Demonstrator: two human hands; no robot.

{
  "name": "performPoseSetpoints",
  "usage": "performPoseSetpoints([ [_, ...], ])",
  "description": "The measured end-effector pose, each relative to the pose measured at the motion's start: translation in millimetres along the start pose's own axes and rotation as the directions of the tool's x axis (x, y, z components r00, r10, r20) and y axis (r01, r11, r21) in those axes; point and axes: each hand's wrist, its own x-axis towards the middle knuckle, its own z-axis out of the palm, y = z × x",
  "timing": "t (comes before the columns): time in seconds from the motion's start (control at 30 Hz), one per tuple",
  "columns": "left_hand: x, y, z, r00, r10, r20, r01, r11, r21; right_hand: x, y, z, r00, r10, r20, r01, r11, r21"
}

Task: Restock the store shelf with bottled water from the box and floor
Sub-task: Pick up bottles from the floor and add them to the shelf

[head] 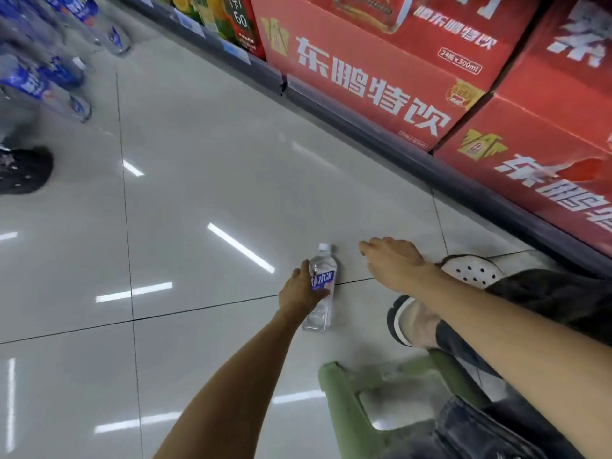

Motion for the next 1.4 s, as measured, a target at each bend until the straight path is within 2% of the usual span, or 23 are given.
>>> performPoseSetpoints([
  [0.37, 8.1, 16.4, 34.3, 0.977, -0.211, -0.040, 0.192, 0.941, -0.278, -3.3, 23.5, 26.1, 0.999, 0.049, 0.014, -0.050, 0.994, 0.092],
  [0.57, 7.2, 16.9, 32.7, 0.978, -0.194, -0.070, 0.165, 0.940, -0.299, -10.6, 30.0, 19.4, 0.998, 0.055, -0.001, -0.055, 0.994, 0.097],
  [0.83, -3.4, 52.6, -2.6, 0.973, -0.093, -0.212, 0.020, 0.947, -0.322, -31.9, 45.6, -17.7, 0.991, 0.098, -0.094, -0.090, 0.992, 0.086],
  [1.0, -17.4, 98.4, -37.2, 0.943, 0.023, -0.331, -0.154, 0.915, -0.374, -51.5, 54.4, -61.5, 0.975, 0.104, -0.199, -0.097, 0.994, 0.044],
  [1.27, -54.4, 188.1, -94.3, 0.800, 0.275, -0.534, -0.467, 0.843, -0.267, -108.3, 88.3, -149.8, 0.926, 0.139, -0.351, -0.144, 0.990, 0.013],
  [1.4, -82.0, 237.8, -118.6, 0.708, 0.370, -0.602, -0.591, 0.777, -0.216, -152.5, 111.9, -188.0, 0.856, 0.164, -0.490, -0.185, 0.983, 0.006],
])
